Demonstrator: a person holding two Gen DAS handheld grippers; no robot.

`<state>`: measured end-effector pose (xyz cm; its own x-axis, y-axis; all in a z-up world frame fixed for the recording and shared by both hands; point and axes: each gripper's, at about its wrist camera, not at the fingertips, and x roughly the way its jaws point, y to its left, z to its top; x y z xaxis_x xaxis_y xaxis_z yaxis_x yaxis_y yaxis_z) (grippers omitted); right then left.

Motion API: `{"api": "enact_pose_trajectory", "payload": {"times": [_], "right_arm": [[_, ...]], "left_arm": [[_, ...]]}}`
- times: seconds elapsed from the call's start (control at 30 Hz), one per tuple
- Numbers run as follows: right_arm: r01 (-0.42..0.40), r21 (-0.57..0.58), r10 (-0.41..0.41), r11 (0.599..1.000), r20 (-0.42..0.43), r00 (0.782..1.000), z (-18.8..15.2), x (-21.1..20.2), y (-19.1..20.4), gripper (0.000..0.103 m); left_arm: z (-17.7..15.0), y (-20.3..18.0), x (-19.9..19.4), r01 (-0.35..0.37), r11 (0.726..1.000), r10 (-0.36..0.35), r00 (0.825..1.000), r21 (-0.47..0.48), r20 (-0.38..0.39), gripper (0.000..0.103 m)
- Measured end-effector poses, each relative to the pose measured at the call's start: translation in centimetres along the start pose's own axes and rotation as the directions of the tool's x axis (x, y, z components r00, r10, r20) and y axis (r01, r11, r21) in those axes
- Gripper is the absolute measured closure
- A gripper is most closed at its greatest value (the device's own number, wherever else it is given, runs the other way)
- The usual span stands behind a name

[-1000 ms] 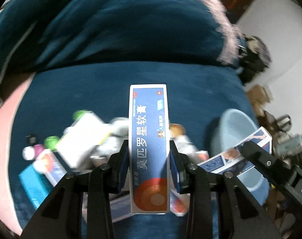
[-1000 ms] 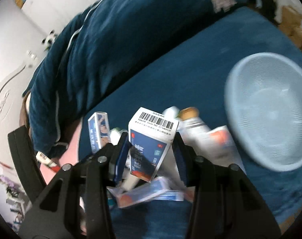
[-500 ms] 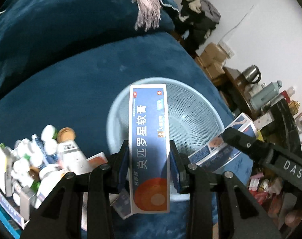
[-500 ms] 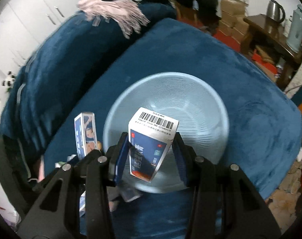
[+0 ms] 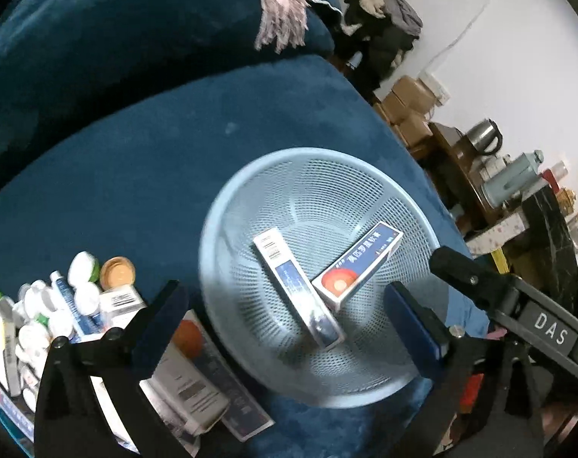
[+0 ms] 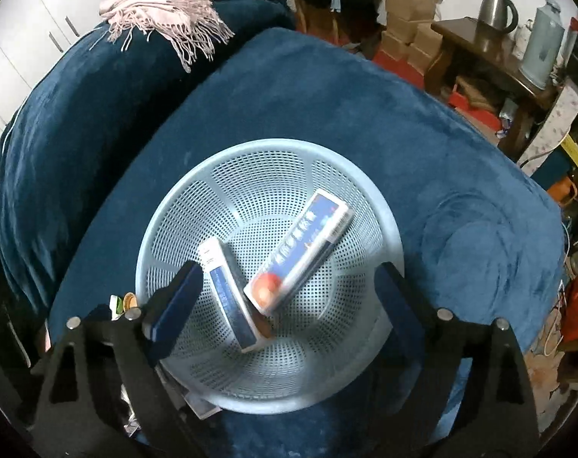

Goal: Organize objects
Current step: 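Open both grippers over the blue basket to drop the boxes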

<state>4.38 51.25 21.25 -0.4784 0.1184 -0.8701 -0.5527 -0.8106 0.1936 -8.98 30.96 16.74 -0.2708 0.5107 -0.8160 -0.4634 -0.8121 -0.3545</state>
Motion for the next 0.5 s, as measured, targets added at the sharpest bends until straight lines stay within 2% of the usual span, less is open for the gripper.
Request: {"api": "enact_pose_trajectory", "payload": {"times": [0.13, 0.23, 0.4, 0.5], "right_arm": [[-0.019, -0.013, 0.019, 1.000, 0.000, 1.000, -0.9, -1.3, 1.3, 0.004], [-0.053, -0.039, 0.053, 0.998, -0.011, 0.999, -0.3, -1.6, 2.4, 0.001], [-0.126, -0.103, 0.121, 0.987, -0.058, 0.991, -3.2, -1.7, 7.6, 0.000], [-0.162, -0.176, 0.148, 0.971, -0.094, 0.985, -4.9, -1.6, 11.4, 0.000]], "left_arm": [[-1.5, 1.6, -2.4, -0.038, 0.999, 0.038, 0.999, -0.018, 0.025, 0.001], [-2.4, 4.3, -4.4, -0.080, 0.996, 0.081, 0.996, -0.047, 0.032, 0.001], [-4.0, 10.5, -7.7, -0.163, 0.978, 0.168, 0.985, -0.129, 0.033, 0.001], [-5.2, 15.7, -9.4, -0.217, 0.954, 0.228, 0.973, -0.206, 0.035, 0.001]]}}
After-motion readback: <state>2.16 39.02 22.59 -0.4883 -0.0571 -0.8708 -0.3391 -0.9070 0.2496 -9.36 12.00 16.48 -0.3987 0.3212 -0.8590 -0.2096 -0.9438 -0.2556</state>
